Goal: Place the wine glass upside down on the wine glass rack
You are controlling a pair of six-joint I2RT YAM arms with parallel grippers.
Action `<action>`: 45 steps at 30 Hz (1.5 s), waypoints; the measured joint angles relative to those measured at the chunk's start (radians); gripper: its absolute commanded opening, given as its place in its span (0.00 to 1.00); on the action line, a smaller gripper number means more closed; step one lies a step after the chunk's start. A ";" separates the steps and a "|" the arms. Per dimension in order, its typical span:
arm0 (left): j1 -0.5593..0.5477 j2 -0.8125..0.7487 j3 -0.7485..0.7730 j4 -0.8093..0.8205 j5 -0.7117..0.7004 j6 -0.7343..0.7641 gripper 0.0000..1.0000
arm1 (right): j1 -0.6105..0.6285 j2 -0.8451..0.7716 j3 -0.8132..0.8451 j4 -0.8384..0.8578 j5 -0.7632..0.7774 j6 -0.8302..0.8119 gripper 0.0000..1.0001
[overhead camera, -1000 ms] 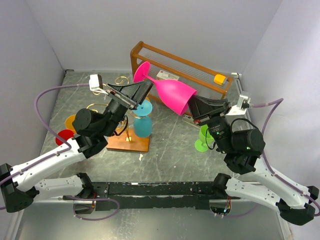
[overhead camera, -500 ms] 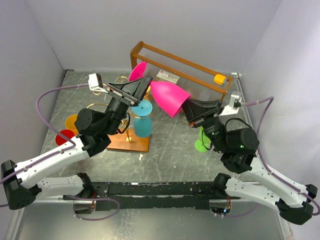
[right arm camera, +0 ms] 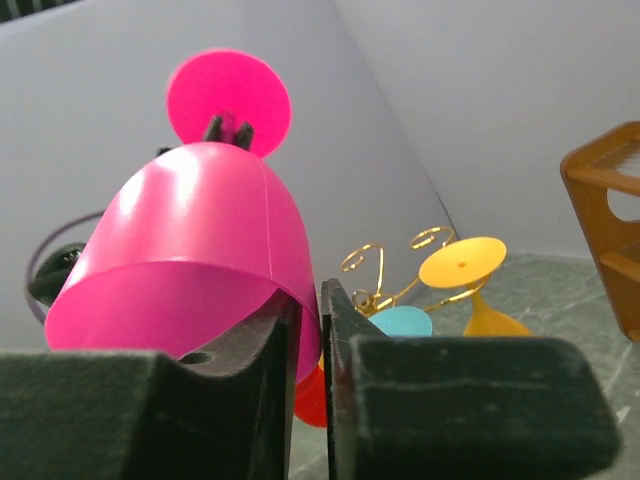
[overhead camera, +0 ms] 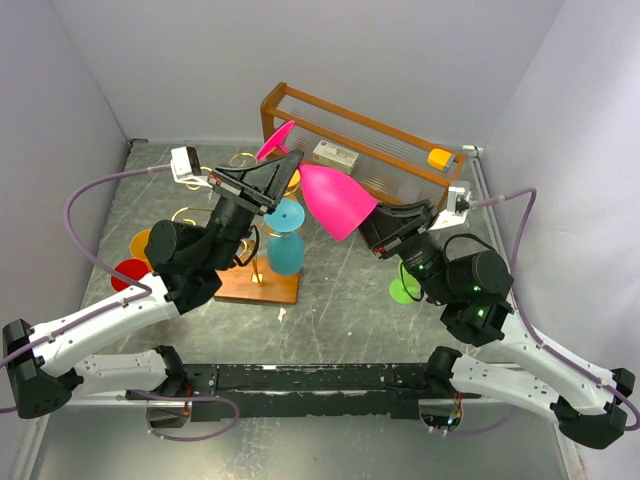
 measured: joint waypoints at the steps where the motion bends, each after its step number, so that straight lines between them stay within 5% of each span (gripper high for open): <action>1: -0.001 0.000 0.003 -0.003 0.009 0.021 0.07 | 0.000 0.000 0.004 -0.019 0.001 0.003 0.29; 6: -0.001 -0.005 0.062 -0.067 0.027 0.205 0.07 | 0.002 -0.006 0.032 -0.115 0.012 0.022 0.53; 11: 0.000 -0.042 0.163 -0.210 0.031 0.500 0.07 | 0.003 -0.084 0.032 -0.216 0.055 0.021 0.60; 19: 0.000 -0.125 0.234 -0.357 -0.004 0.924 0.07 | 0.003 -0.116 0.089 -0.303 0.073 0.037 0.62; 29: 0.000 -0.147 0.290 -0.568 -0.013 1.355 0.07 | 0.003 0.192 0.415 -0.301 -0.097 0.096 0.63; 38: 0.000 -0.193 0.289 -0.642 -0.023 1.572 0.07 | 0.003 0.494 0.607 -0.256 -0.272 0.206 0.61; 45: 0.000 -0.238 0.254 -0.674 0.016 1.631 0.07 | 0.003 0.563 0.627 -0.169 -0.330 0.288 0.57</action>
